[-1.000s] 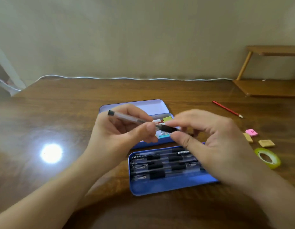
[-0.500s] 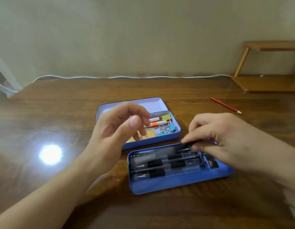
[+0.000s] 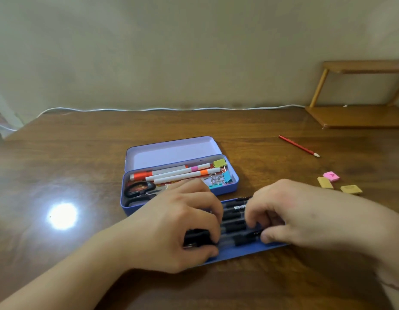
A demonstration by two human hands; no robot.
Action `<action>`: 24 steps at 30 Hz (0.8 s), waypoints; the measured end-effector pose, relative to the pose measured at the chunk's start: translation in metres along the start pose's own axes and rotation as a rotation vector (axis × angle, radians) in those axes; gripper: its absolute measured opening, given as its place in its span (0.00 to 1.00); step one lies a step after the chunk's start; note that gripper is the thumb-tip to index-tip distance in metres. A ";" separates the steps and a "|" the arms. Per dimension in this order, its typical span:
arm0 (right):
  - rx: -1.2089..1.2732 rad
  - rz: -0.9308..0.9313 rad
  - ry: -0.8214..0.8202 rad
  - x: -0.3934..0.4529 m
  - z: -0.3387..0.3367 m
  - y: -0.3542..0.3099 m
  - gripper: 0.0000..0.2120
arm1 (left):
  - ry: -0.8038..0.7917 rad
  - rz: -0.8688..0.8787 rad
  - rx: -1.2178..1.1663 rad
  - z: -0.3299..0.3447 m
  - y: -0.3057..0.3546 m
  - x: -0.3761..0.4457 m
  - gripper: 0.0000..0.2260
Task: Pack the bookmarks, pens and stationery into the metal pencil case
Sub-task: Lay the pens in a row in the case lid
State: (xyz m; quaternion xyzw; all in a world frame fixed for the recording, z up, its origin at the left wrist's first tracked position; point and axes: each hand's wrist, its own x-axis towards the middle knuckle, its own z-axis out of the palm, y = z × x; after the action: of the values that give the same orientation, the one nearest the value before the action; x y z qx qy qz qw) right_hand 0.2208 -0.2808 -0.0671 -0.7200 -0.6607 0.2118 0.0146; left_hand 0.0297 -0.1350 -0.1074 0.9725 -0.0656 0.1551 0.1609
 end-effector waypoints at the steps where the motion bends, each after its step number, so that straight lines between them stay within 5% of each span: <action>1: 0.007 0.004 0.003 0.000 -0.001 -0.001 0.08 | -0.011 0.000 0.011 0.001 0.000 0.000 0.04; 4: 0.105 0.062 0.079 0.002 -0.008 0.013 0.08 | -0.027 -0.018 0.028 0.001 0.000 0.001 0.04; 8: -0.022 0.353 0.554 0.015 -0.011 0.075 0.07 | -0.031 -0.038 0.030 0.001 -0.001 0.000 0.04; 12: -0.005 0.732 0.356 0.026 -0.003 0.118 0.24 | 0.016 -0.038 -0.014 0.001 0.000 -0.001 0.04; 17: -0.026 0.773 0.595 0.034 -0.006 0.109 0.14 | 0.220 -0.113 0.032 0.002 -0.006 0.000 0.04; 21: 0.091 0.551 0.854 0.025 -0.009 0.091 0.07 | 0.430 -0.291 0.038 0.002 -0.013 -0.001 0.04; 24: 0.326 0.150 0.662 0.011 -0.017 0.057 0.11 | 0.585 -0.438 -0.011 -0.001 -0.018 -0.001 0.02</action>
State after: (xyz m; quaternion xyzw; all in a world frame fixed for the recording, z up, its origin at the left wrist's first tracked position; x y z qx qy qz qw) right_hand 0.2804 -0.2734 -0.0721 -0.7842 -0.5232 0.0702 0.3263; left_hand 0.0322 -0.1176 -0.1121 0.8771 0.1922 0.3884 0.2073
